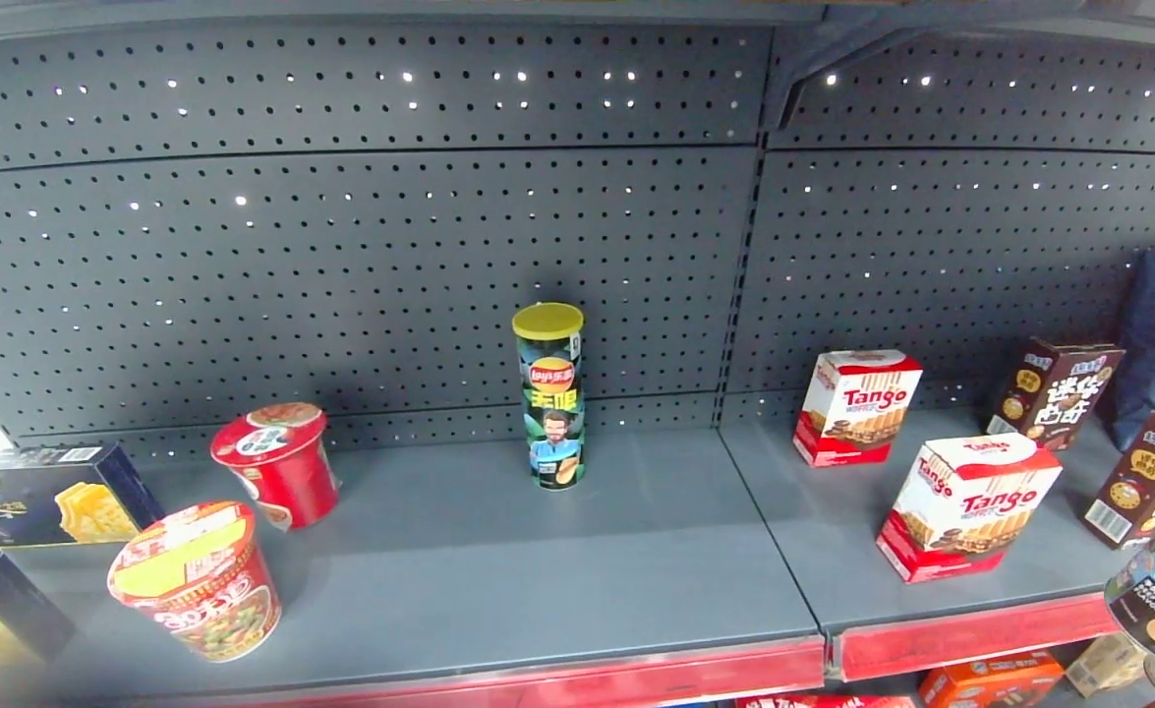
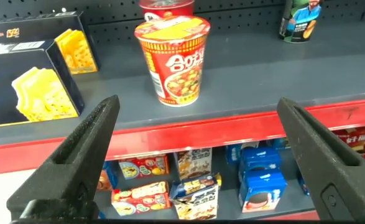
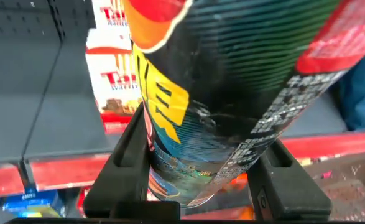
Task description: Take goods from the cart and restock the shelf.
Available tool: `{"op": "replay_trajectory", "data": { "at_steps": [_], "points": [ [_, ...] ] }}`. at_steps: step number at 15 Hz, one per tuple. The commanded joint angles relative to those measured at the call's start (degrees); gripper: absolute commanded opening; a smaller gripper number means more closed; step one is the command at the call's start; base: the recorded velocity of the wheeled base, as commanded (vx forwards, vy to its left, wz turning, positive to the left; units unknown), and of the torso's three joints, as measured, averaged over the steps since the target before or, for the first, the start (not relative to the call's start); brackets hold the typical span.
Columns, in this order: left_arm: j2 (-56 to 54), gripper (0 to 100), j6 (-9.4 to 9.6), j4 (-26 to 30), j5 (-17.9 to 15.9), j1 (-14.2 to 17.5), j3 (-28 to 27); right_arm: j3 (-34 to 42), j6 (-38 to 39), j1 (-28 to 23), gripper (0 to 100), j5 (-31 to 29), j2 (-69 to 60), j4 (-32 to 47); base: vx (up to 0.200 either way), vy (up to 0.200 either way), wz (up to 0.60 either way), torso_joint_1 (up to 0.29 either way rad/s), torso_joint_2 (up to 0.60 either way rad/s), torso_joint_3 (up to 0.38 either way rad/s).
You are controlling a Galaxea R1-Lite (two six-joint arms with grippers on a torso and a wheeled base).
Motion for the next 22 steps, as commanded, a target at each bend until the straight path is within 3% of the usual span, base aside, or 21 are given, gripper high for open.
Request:
{"op": "replay_trajectory", "data": {
  "at_steps": [1,9,12,20,22],
  "points": [
    [-0.02,100,-0.07,-0.02,0.09,0.02,0.0,-0.79,-0.05,0.34,0,0.1,-4.64,0.16,0.0,0.0,0.0,0.0,0.0,0.0],
    [-0.02,100,0.02,-0.02,-0.09,0.02,0.0,-0.7,1.44,9.13,0,11.08,-10.53,2.19,0.0,0.0,0.0,0.0,0.0,0.0],
    [-0.02,100,-0.69,-0.02,0.09,-0.07,0.0,0.18,1.35,7.9,0,15.92,-10.79,2.1,0.0,0.0,0.0,0.0,0.0,0.0],
    [-0.02,100,0.9,-0.02,-1.05,-0.15,0.0,3.08,3.02,7.99,0,15.92,-15.8,3.33,0.0,0.0,0.0,0.0,0.0,0.0],
    [-0.02,100,0.9,0.06,-1.23,-0.15,0.0,2.99,2.93,8.34,0,16.0,-20.46,7.9,0.0,0.0,0.0,0.0,0.0,0.0]
  ]
}}
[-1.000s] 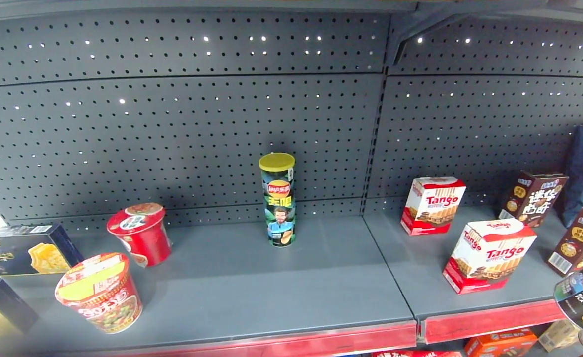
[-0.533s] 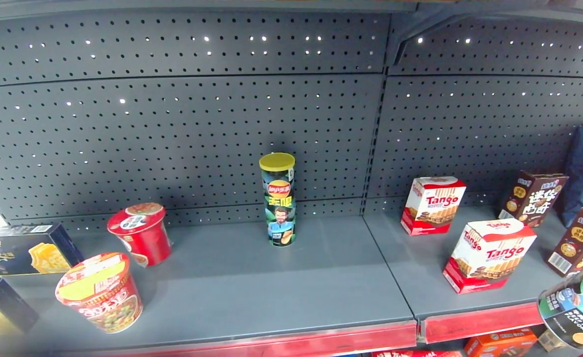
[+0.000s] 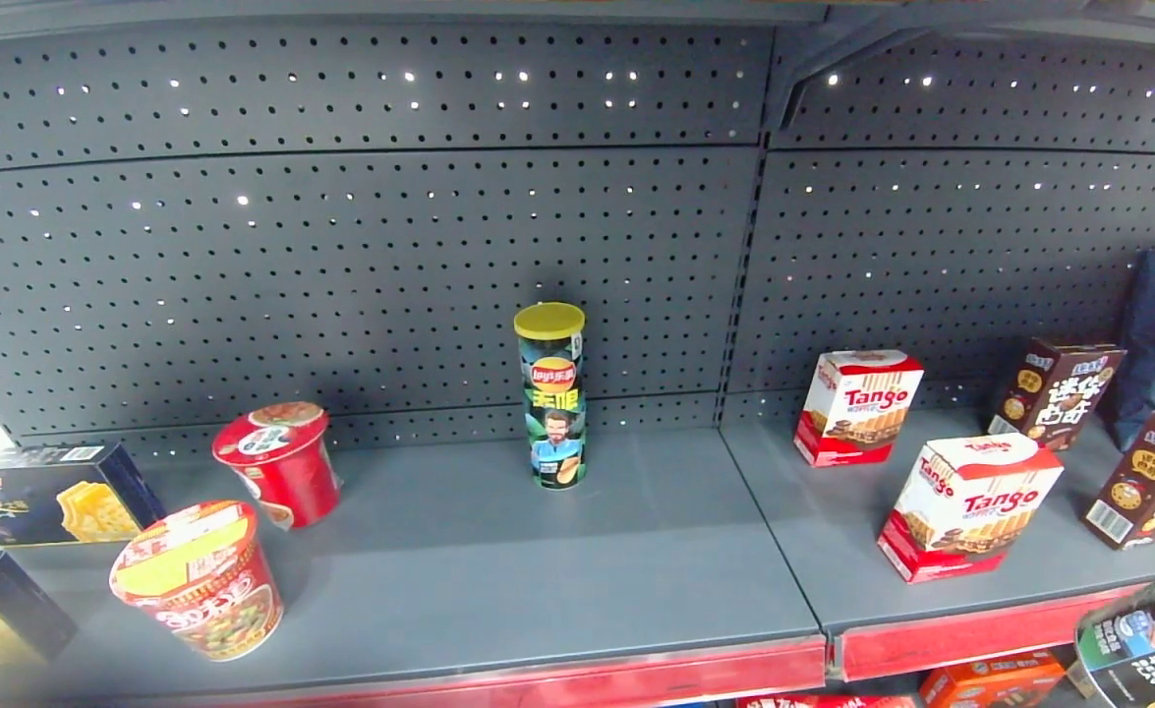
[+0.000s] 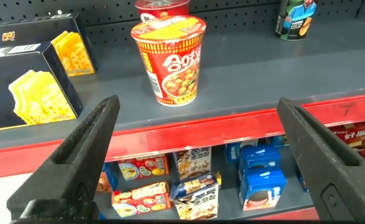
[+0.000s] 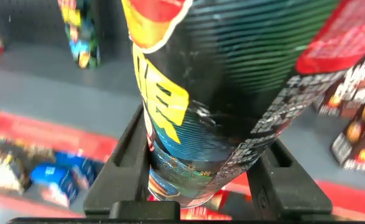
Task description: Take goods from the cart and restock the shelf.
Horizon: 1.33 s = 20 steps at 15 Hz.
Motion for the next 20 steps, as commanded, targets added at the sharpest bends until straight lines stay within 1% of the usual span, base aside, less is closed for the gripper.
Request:
{"op": "replay_trajectory", "data": {
  "at_steps": [1,2,3,4,5,6,7,8,9,10,12,13,14,15,16,17,18,19,20],
  "points": [
    [-0.02,100,0.08,0.13,-0.39,-0.04,-0.09,-0.5,-0.06,0.35,0,0.3,-6.7,6.63,0.0,0.0,0.0,0.0,0.0,0.0],
    [-0.02,100,0.08,0.04,-0.65,-0.04,-0.09,-1.82,-0.15,0.87,0,0.82,-9.42,12.69,0.0,0.0,0.0,0.0,0.0,0.0],
    [0.24,100,1.75,0.21,-0.83,0.04,-1.58,-3.23,-0.15,1.84,0,1.79,-11.62,18.67,0.0,0.0,0.0,0.0,0.0,0.0],
    [4.72,100,4.65,1.36,-1.35,0.31,-9.32,-4.9,-0.24,2.1,0,1.88,-12.76,22.54,0.0,0.0,0.0,0.0,0.0,0.0],
    [14.39,100,5.35,4.79,-3.55,0.04,-19.69,-7.36,-0.24,2.19,0,2.14,-12.94,25.44,0.0,0.0,0.0,0.0,0.0,0.0],
    [19.31,100,6.76,6.19,-7.68,-0.57,-26.89,-9.03,-0.24,2.19,0,2.23,-12.85,26.85,0.0,0.0,0.0,0.0,0.0,0.0],
    [23.62,100,9.31,6.19,-10.76,-0.66,-29.36,-9.38,-0.24,2.19,0,2.41,-12.59,27.02,0.0,0.0,0.0,0.0,0.0,0.0],
    [29.16,100,13.79,5.93,-14.36,-0.66,-31.99,-9.56,-0.24,2.19,0,2.41,-12.67,27.02,0.0,0.0,0.0,0.0,0.0,0.0],
    [33.02,100,16.78,6.02,-17.26,-0.66,-34.98,-9.64,-0.24,2.1,0,2.41,-13.11,27.11,0.0,0.0,0.0,0.0,0.0,0.0],
    [38.91,100,16.78,5.93,-19.37,-0.84,-37.44,-9.73,-0.24,2.02,0,2.32,-13.11,27.11,0.0,0.0,0.0,0.0,0.0,0.0],
    [43.92,100,16.69,6.19,-21.74,-1.63,-38.94,-10.08,-0.24,1.49,0,2.23,-12.85,27.11,0.0,0.0,0.0,0.0,0.0,0.0],
    [46.21,100,16.43,6.02,-22.09,-3.3,-39.2,-10.17,-0.15,1.58,0,2.23,-12.85,27.2,0.0,0.0,0.0,0.0,0.0,0.0],
    [47.44,100,16.25,6.02,-22.45,-4.18,-39.37,-10.08,-0.15,1.58,0,2.23,-12.76,27.2,0.0,0.0,0.0,0.0,0.0,0.0],
    [52.01,100,15.37,4.7,-25.26,-8.22,-40.25,-10.08,-0.15,1.58,0,2.23,-12.59,27.2,0.0,0.0,0.0,0.0,0.0,0.0],
    [53.5,100,14.32,3.55,-26.14,-9.01,-40.69,-10.08,-0.15,1.49,0,2.23,-12.59,27.28,0.0,0.0,0.0,0.0,0.0,0.0],
    [59.92,100,10.28,-2.77,-27.19,-10.68,-41.22,-9.91,-0.15,1.49,0,2.23,-11.97,27.2,0.0,0.0,0.0,0.0,0.0,0.0],
    [64.49,100,8.69,-9.37,-26.93,-12.35,-41.13,-9.91,-0.15,1.58,0,2.23,-11.8,27.2,0.0,0.0,0.0,0.0,0.0,0.0],
    [68.27,100,7.82,-14.37,-26.84,-13.14,-41.13,-10.0,-0.15,1.49,0,2.23,-11.62,27.2,0.0,0.0,0.0,0.0,0.0,0.0],
    [74.07,100,7.02,-21.93,-27.37,-13.23,-41.4,-10.0,-0.06,1.49,0,2.14,-11.44,27.11,0.0,0.0,0.0,0.0,0.0,0.0]
  ]
}}
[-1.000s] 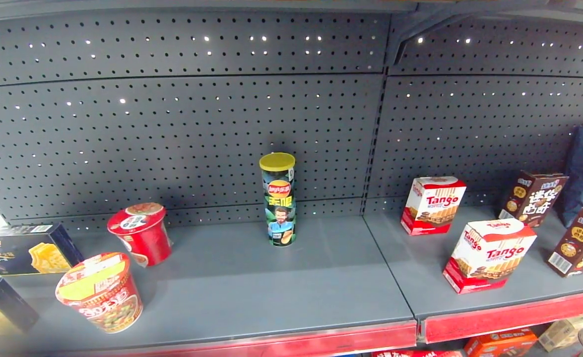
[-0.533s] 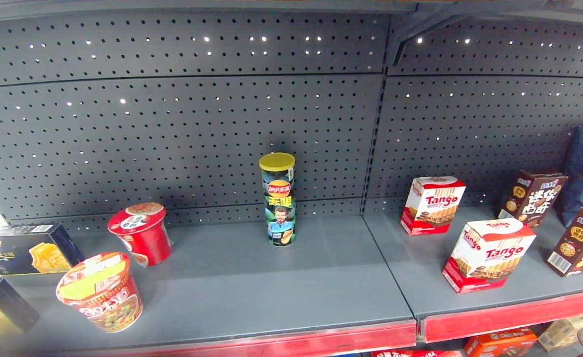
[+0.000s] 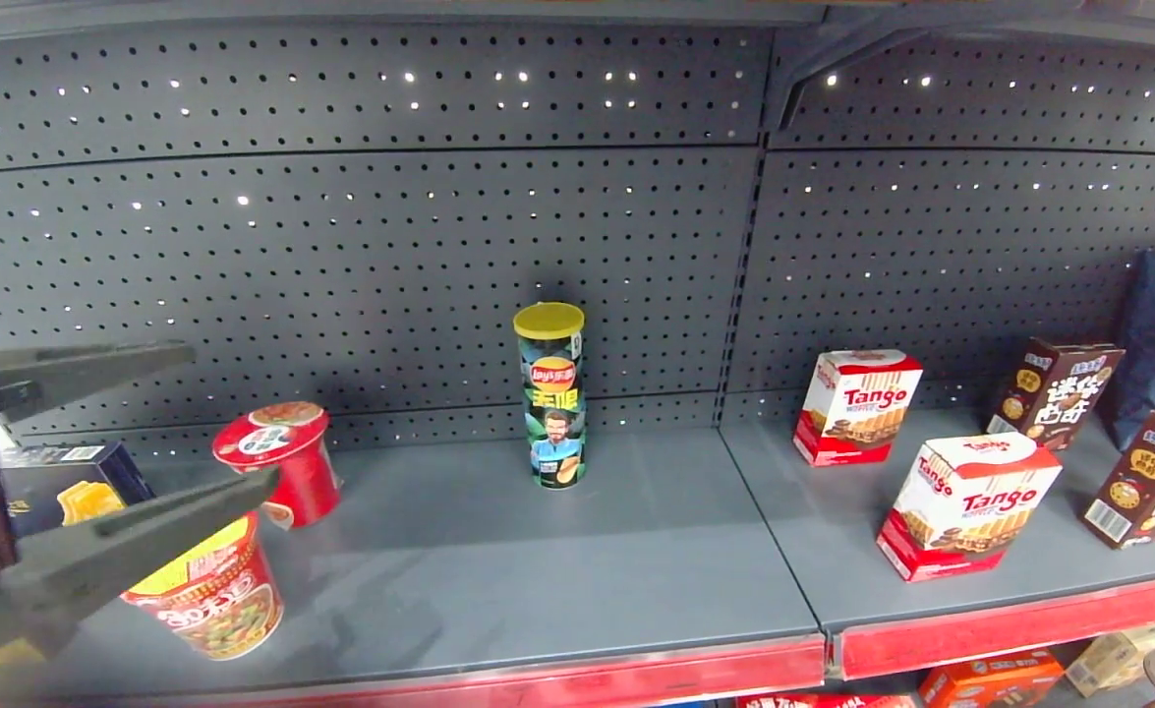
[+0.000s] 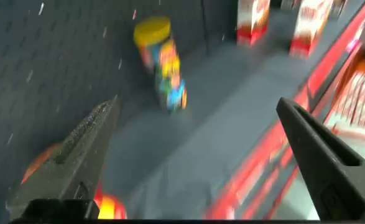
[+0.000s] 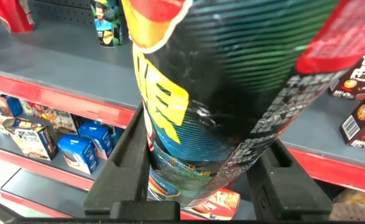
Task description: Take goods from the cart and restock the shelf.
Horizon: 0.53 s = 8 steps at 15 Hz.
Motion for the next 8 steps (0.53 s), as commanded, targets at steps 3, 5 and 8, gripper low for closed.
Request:
{"op": "replay_trajectory", "data": {
  "at_steps": [3,5,8],
  "points": [
    [24.87,100,-5.66,-18.62,-2.9,-3.86,-3.75,-0.19,-0.02,-0.09,0,-0.18,0.72,0.0,0.0,0.0,0.0,0.0,0.0,0.0],
    [29.62,100,-7.86,-21.26,-7.91,-4.21,-4.54,-0.98,0.07,-0.17,0,-0.18,0.63,0.0,0.0,0.0,0.0,0.0,0.0,0.0],
    [37.26,100,-7.77,-30.93,-18.46,-0.43,-5.33,-1.07,0.07,-0.17,0,-0.27,0.81,0.0,0.0,0.0,0.0,0.0,0.0,0.0]
  ]
}}
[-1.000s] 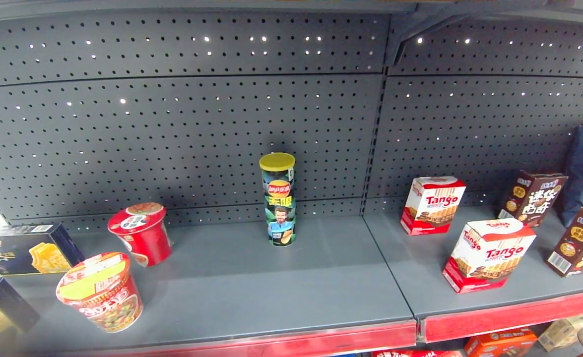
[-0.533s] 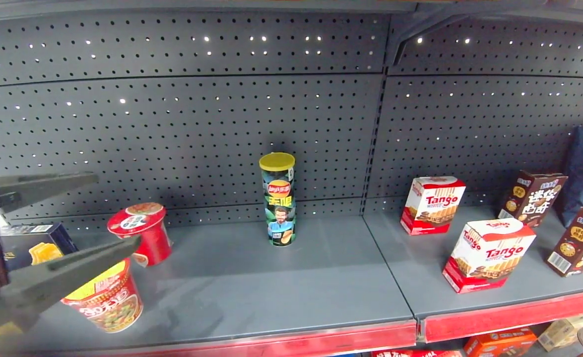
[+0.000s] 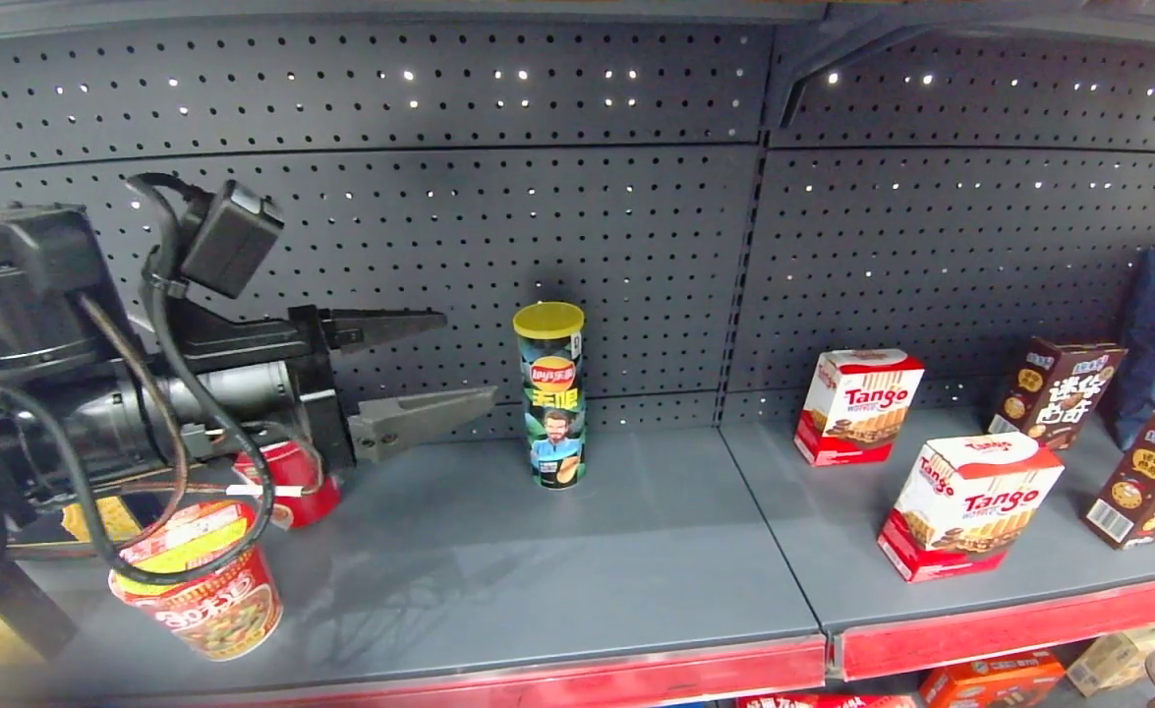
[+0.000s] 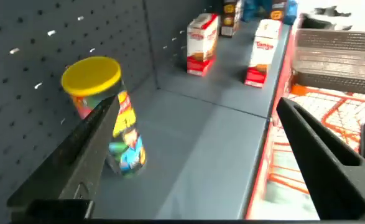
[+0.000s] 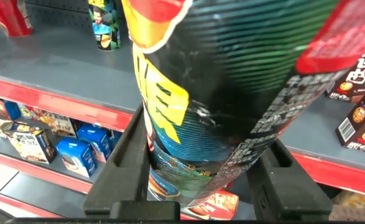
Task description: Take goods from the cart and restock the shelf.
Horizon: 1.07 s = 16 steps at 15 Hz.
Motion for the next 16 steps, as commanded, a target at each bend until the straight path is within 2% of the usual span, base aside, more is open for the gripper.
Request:
{"op": "replay_trajectory", "data": {
  "at_steps": [1,3,5,7,13,16],
  "points": [
    [10.11,100,0.08,-5.24,-2.31,2.06,-1.95,-0.07,-0.01,0.04,0,0.01,0.46,-0.01,0.0,0.0,0.0,0.0,0.0,0.0],
    [14.15,100,0.08,-8.22,-2.49,3.2,-3.35,-0.68,-0.01,0.04,0,0.01,0.64,0.08,0.0,0.0,0.0,0.0,0.0,0.0],
    [15.29,100,0.16,-8.75,-2.49,3.73,-3.62,-0.77,-0.01,0.04,0,0.01,0.64,0.08,0.0,0.0,0.0,0.0,0.0,0.0],
    [20.74,100,0.16,-12.36,-2.49,5.58,-4.76,-3.14,-0.01,0.04,0,0.01,0.55,2.71,0.0,0.0,0.0,0.0,0.0,0.0],
    [28.13,100,0.25,-12.71,-2.58,5.58,-9.24,-5.52,0.16,0.04,0,0.01,1.78,3.24,0.0,0.0,0.0,0.0,0.0,0.0],
    [31.47,100,0.69,-14.38,-4.16,5.58,-10.56,-6.83,0.16,0.04,0,-0.07,2.31,3.24,0.0,0.0,0.0,0.0,0.0,0.0]
  ]
}}
